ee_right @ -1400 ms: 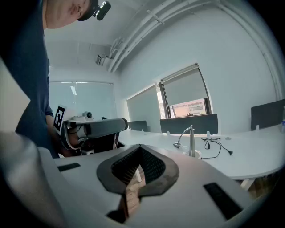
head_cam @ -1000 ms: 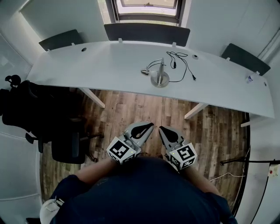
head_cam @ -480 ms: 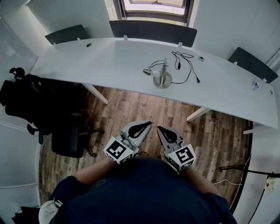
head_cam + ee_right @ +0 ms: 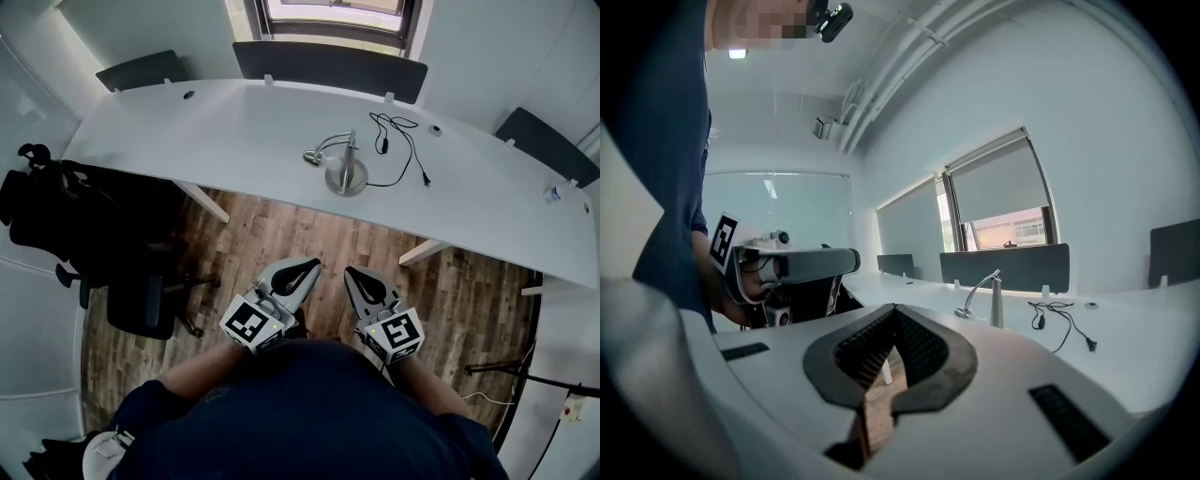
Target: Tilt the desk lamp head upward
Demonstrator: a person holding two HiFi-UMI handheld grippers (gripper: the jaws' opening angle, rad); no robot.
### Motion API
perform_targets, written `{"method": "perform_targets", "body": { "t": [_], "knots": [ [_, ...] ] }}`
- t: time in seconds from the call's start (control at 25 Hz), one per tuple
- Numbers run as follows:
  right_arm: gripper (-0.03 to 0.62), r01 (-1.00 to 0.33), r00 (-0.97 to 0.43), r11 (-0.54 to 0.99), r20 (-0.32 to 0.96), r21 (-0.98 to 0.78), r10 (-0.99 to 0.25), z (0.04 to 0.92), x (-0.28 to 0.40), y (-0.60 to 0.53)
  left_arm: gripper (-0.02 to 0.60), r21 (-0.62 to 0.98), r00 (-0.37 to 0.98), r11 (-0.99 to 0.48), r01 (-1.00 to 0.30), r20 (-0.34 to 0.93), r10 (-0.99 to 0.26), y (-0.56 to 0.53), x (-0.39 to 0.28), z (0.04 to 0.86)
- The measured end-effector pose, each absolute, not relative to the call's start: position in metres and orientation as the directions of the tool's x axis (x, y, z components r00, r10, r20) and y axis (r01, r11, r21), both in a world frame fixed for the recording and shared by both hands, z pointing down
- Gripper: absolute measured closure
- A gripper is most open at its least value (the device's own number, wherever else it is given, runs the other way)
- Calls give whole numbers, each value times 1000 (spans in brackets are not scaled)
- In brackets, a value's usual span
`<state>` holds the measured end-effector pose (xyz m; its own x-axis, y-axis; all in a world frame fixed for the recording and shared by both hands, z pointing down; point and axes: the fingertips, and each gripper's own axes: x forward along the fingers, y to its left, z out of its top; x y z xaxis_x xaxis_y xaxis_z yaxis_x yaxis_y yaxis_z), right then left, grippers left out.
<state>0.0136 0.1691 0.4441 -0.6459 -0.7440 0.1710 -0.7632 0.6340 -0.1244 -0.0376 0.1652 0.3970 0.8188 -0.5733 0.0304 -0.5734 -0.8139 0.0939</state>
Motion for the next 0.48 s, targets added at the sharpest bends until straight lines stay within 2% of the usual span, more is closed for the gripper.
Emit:
{"method": "perform_targets", "body": {
  "t": [0.48],
  "knots": [
    [583, -849, -524, 523, 220, -70, -822, 456, 11, 53, 575, 61, 860, -858, -510, 30, -510, 34, -48, 404]
  ]
}}
